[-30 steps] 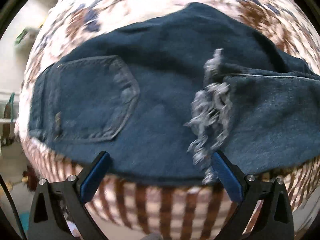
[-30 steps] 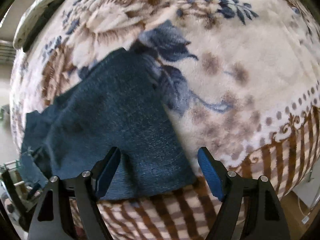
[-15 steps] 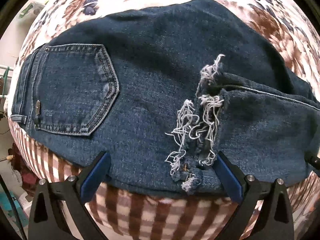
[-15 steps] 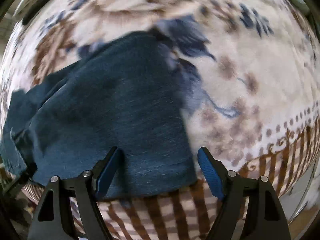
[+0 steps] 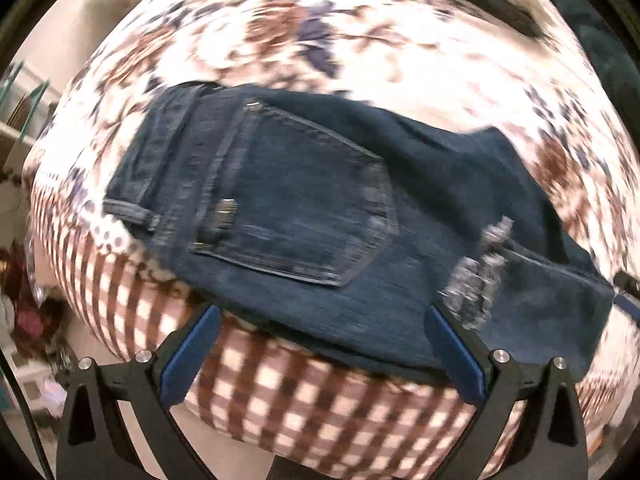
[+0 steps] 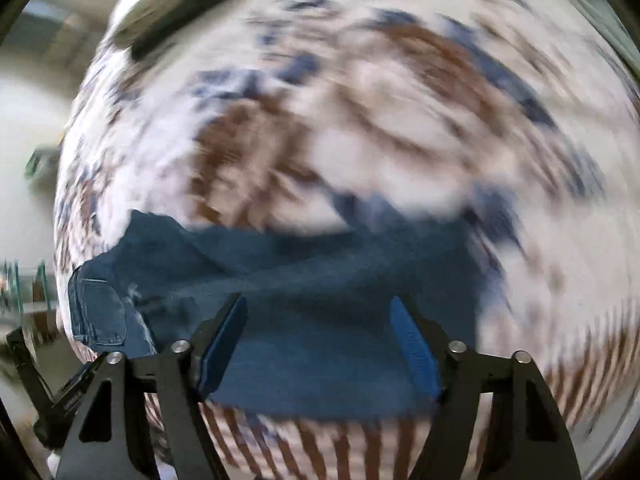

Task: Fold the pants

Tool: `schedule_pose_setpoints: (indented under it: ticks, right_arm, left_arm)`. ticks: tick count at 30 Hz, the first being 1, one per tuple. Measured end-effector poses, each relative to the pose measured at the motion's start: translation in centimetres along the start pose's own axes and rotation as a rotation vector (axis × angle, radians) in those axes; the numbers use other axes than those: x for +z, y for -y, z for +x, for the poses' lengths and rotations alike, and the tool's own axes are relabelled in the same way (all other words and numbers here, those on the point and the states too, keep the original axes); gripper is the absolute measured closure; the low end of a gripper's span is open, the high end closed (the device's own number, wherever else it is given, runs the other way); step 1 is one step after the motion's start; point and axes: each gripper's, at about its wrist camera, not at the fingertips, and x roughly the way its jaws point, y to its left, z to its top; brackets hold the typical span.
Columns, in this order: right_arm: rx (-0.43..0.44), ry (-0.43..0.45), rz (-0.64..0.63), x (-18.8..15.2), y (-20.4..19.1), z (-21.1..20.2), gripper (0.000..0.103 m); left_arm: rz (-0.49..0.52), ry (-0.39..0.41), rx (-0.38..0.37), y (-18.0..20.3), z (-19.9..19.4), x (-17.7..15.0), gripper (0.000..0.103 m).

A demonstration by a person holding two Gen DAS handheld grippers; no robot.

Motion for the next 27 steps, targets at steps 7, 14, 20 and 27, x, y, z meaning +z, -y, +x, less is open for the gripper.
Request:
schedule_pose_setpoints:
  ticks: [7,14,20,27]
  right_arm:
    - [-0.082,-0.277,-0.406,5.5,-6.5,10.2,0.059]
    - [0.036,-0.264,-0.142,7.5,-2.5,9.8,0.087]
    - [0.01,-0.223,-0.09,7.1,-2.2,7.0,0.069]
    - [-0.191,-0.123,-0.148,2.2,-5.6,2.5,0.029]
  left_arm:
    - [-0.077,-0.037,0.04,-1.9,3.9,1.4,0.0]
    - [-0.108,-0.071,0.021,-4.1,6.3,1.2,0.0]
    - [-0.269,0.009,-0.114,-9.5,3.8,-2.1,0.0]
    - [-0.644,0.055,-0.329,-17.2,4.4,-3.6,0.0]
